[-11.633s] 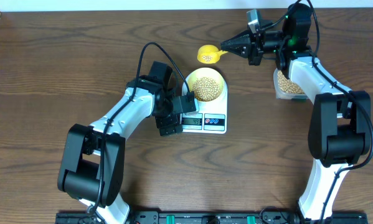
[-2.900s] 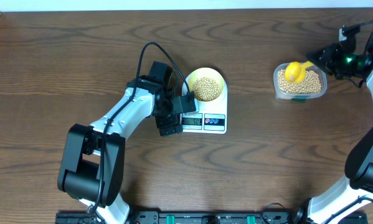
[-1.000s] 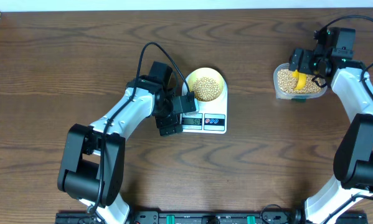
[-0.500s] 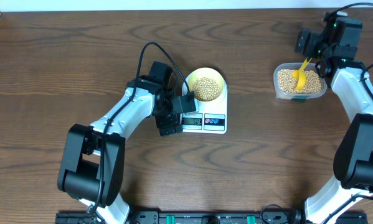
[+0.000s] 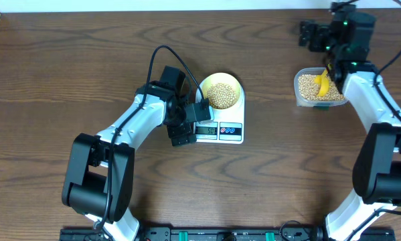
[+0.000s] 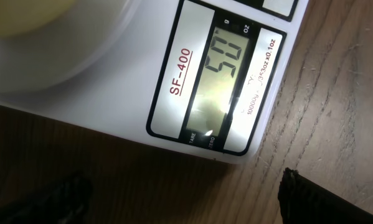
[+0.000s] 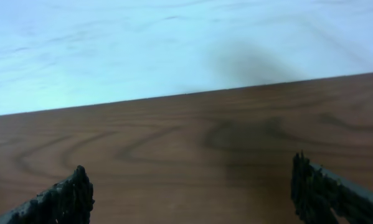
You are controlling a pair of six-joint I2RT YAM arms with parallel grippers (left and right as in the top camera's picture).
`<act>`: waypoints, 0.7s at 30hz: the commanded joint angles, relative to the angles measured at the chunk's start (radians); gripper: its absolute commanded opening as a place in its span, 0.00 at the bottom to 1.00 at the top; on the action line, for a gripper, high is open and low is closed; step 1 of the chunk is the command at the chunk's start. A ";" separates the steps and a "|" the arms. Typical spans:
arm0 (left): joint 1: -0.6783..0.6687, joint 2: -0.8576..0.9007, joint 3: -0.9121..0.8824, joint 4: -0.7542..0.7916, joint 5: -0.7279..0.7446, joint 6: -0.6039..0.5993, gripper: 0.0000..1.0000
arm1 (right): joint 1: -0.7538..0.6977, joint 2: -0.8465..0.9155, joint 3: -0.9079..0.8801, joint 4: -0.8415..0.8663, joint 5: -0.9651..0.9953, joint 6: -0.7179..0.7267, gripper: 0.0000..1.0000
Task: Scoop item into bowl and weigh 50g on scale
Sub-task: 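Open the right gripper and release the scoop in the tub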
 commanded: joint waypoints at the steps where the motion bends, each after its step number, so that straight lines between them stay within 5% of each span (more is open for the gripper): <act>1: 0.005 -0.021 -0.008 -0.003 -0.005 0.017 0.98 | 0.039 0.004 -0.002 0.002 -0.019 0.018 0.99; 11: 0.005 -0.020 -0.008 -0.003 -0.005 0.017 0.98 | 0.107 0.004 -0.002 -0.056 0.018 0.017 0.99; 21: 0.005 -0.021 -0.008 -0.003 -0.005 0.017 0.98 | 0.090 0.004 -0.003 -0.319 0.389 -0.026 0.99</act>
